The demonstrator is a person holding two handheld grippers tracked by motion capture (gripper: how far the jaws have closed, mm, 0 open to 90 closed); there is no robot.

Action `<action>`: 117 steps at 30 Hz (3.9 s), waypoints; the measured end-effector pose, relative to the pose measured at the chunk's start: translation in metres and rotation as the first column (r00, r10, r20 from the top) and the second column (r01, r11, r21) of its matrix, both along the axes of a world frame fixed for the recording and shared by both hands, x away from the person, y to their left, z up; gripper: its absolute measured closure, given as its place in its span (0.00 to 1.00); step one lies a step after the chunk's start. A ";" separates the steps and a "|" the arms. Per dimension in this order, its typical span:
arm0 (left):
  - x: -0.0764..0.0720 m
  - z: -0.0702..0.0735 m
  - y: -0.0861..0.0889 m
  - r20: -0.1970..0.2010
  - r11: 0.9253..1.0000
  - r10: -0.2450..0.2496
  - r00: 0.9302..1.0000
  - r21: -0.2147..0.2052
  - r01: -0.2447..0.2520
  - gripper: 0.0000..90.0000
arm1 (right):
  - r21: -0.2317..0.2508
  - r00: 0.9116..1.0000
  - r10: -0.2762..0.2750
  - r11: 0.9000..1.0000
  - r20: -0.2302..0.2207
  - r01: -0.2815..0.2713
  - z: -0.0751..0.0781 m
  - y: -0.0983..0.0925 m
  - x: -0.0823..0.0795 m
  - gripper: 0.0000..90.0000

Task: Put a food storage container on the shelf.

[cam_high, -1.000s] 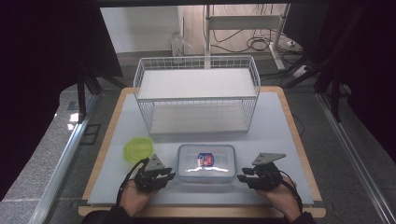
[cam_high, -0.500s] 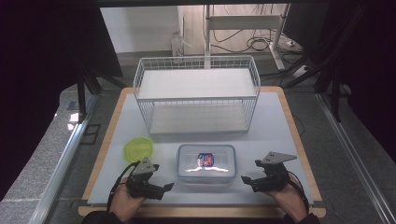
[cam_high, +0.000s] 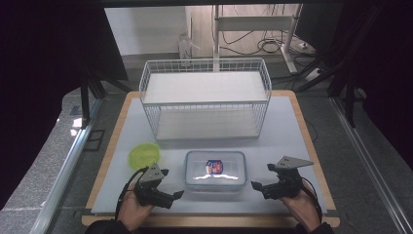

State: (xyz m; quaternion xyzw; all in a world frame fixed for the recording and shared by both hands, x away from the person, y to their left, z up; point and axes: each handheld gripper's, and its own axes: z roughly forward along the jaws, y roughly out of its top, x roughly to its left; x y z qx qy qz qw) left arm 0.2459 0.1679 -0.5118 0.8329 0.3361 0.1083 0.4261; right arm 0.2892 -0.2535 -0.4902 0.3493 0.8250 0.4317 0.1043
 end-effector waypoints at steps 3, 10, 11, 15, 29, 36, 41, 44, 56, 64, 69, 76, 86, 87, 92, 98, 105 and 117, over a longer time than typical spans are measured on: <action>0.003 0.003 -0.002 0.003 1.000 -0.009 1.000 0.000 0.009 0.07 | -0.002 1.000 0.002 1.000 -0.004 -0.002 0.001 0.002 0.000 0.05; 0.019 0.015 -0.006 -0.047 0.999 -0.012 0.999 -0.054 0.009 0.07 | 0.002 1.000 0.012 1.000 0.004 -0.012 0.006 0.012 0.004 0.04; 0.021 0.017 -0.007 -0.049 0.998 -0.011 0.999 -0.057 0.008 0.07 | 0.004 1.000 0.013 1.000 0.004 -0.013 0.007 0.014 0.004 0.04; 0.031 0.018 -0.014 -0.074 0.999 -0.019 0.997 -0.038 0.016 0.06 | -0.007 1.000 0.012 1.000 0.012 -0.012 0.009 0.022 0.006 0.04; 0.056 0.009 -0.031 -0.194 0.996 -0.052 0.980 -0.076 0.038 0.03 | -0.019 0.986 0.097 0.995 -0.133 -0.101 0.005 0.051 0.023 0.01; 0.064 0.002 -0.033 -0.263 0.990 -0.075 0.962 -0.132 0.041 0.00 | 0.046 0.965 0.123 0.992 -0.232 -0.116 -0.003 0.053 0.038 0.04; 0.068 -0.004 -0.034 -0.312 0.984 -0.093 0.946 -0.176 0.039 0.00 | 0.089 0.951 0.129 0.990 -0.281 -0.109 -0.008 0.055 0.046 0.03; 0.069 -0.005 -0.034 -0.326 0.982 -0.083 0.942 -0.186 0.022 0.00 | 0.104 0.945 0.120 0.990 -0.306 -0.092 -0.009 0.055 0.047 0.04; 0.053 0.005 -0.033 -0.268 0.991 -0.072 0.961 -0.132 0.038 0.07 | 0.071 0.952 0.093 0.995 -0.292 -0.076 0.001 0.052 0.030 0.17; 0.035 0.008 -0.028 -0.219 0.991 -0.071 0.973 -0.123 0.044 0.19 | 0.033 0.963 0.089 0.996 -0.255 -0.083 0.006 0.050 0.011 0.26; 0.024 0.008 -0.024 -0.197 0.992 -0.081 0.977 -0.115 0.059 0.29 | 0.072 0.967 0.081 0.995 -0.241 -0.065 0.010 0.041 0.005 0.41; 0.022 0.006 -0.010 -0.213 0.975 -0.088 0.973 -0.221 0.040 0.44 | 0.118 0.963 0.089 0.991 -0.255 -0.060 0.012 0.034 0.003 0.52; 0.023 0.006 -0.004 -0.212 0.960 -0.078 0.974 -0.281 0.016 0.54 | 0.167 0.962 0.090 0.985 -0.259 -0.047 0.012 0.026 0.000 0.60; 0.023 0.006 -0.004 -0.216 0.960 -0.076 0.973 -0.280 0.013 0.55 | 0.159 0.965 0.090 0.986 -0.245 -0.052 0.012 0.027 0.000 0.60; 0.022 0.006 -0.005 -0.222 0.958 -0.063 0.973 -0.286 -0.004 0.55 | 0.165 0.965 0.078 0.986 -0.251 -0.037 0.012 0.027 0.000 0.59; 0.022 0.007 -0.007 -0.212 0.962 -0.041 0.976 -0.274 -0.019 0.56 | 0.139 0.977 0.072 0.989 -0.202 -0.044 0.014 0.029 -0.001 0.59; 0.023 0.015 -0.006 -0.188 0.960 -0.028 0.982 -0.278 -0.026 0.56 | 0.146 0.982 0.077 0.988 -0.175 -0.051 0.021 0.030 0.003 0.59; 0.028 0.047 0.001 -0.113 0.967 0.000 0.994 -0.253 -0.028 0.56 | 0.186 0.988 0.097 0.980 -0.119 -0.074 0.045 0.036 0.015 0.59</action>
